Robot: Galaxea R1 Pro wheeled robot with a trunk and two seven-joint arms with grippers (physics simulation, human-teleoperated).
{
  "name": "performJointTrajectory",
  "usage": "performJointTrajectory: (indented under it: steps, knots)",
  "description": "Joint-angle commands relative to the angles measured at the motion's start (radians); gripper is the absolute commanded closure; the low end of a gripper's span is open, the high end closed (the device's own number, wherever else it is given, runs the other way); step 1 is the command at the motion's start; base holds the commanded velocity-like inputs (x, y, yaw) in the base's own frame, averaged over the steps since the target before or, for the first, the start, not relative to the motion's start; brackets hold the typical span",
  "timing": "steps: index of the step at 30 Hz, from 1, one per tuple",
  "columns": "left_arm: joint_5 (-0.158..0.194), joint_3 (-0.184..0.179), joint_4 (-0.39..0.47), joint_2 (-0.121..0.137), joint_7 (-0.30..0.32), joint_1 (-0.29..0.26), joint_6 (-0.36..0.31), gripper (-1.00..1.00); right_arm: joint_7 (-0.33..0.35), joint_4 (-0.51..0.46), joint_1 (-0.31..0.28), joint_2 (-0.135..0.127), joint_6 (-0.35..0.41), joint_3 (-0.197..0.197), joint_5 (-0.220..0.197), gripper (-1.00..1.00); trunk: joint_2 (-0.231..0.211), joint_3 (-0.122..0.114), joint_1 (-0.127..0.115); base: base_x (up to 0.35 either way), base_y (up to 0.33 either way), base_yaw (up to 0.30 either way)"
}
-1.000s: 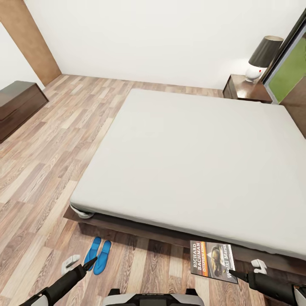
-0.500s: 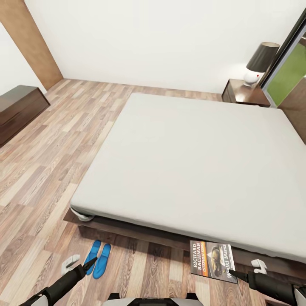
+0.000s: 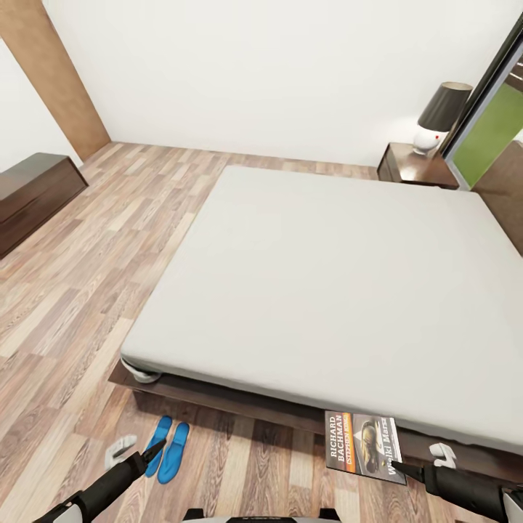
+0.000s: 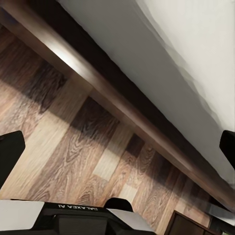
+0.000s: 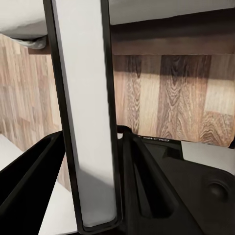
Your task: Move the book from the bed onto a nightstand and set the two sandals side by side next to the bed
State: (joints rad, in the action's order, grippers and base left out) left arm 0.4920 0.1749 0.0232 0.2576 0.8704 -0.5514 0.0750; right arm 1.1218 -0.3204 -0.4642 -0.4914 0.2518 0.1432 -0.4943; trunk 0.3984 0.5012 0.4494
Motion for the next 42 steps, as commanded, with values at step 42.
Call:
performJointTrajectory:
  steps: [42]
  knots:
    - [-0.01,0.008,-0.002,0.0,0.003,-0.001,0.008,-1.0,0.0,0.0,-0.001,-0.001,0.007,0.007,-0.01,1.0,0.002,-0.067,0.001,0.0,0.0,0.0]
